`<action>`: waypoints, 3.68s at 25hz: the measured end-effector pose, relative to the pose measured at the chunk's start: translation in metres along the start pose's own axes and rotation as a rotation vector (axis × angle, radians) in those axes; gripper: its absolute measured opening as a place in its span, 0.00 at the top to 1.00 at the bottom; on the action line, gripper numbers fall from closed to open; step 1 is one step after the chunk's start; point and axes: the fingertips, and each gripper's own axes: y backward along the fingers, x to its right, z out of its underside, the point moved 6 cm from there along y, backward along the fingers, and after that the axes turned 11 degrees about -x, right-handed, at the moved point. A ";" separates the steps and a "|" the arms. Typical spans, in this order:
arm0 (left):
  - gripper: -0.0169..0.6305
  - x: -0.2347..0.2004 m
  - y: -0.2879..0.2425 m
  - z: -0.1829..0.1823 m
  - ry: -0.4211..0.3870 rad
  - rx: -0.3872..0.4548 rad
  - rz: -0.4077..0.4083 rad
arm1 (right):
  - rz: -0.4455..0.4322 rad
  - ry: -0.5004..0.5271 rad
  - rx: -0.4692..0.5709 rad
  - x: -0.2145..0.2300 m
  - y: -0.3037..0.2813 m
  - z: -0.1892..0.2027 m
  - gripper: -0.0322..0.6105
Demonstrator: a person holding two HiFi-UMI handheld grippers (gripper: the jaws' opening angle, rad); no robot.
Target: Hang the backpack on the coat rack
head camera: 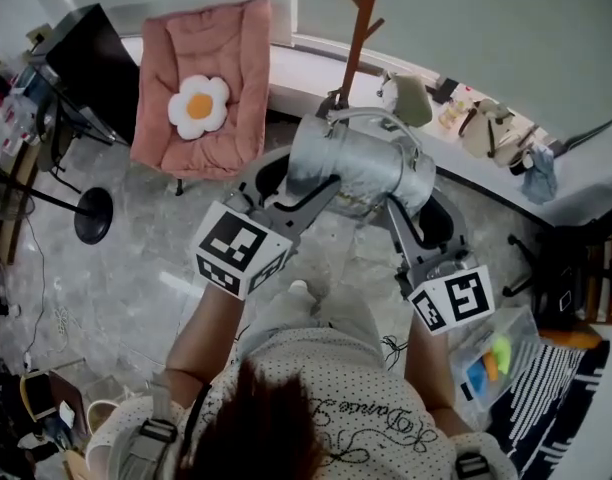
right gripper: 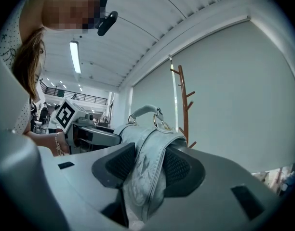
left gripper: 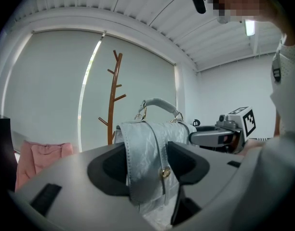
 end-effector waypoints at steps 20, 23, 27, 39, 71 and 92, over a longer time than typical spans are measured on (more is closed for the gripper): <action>0.60 -0.058 -0.145 -0.058 0.048 0.010 -0.152 | -0.178 0.043 0.044 0.172 -0.091 -0.023 0.67; 0.60 -0.062 -0.157 -0.065 0.053 0.013 -0.189 | -0.216 0.048 0.055 0.191 -0.102 -0.027 0.67; 0.60 -0.068 -0.171 -0.069 0.057 0.003 -0.220 | -0.252 0.024 0.063 0.208 -0.115 -0.025 0.67; 0.62 -0.115 -0.190 -0.080 0.033 0.022 -0.158 | -0.225 0.007 0.077 0.223 -0.155 -0.040 0.66; 0.63 -0.170 -0.201 -0.164 -0.098 0.179 -0.023 | -0.073 0.110 0.245 0.243 -0.177 -0.118 0.67; 0.62 -0.158 -0.242 -0.187 -0.053 0.105 -0.190 | -0.183 0.014 0.248 0.308 -0.196 -0.125 0.65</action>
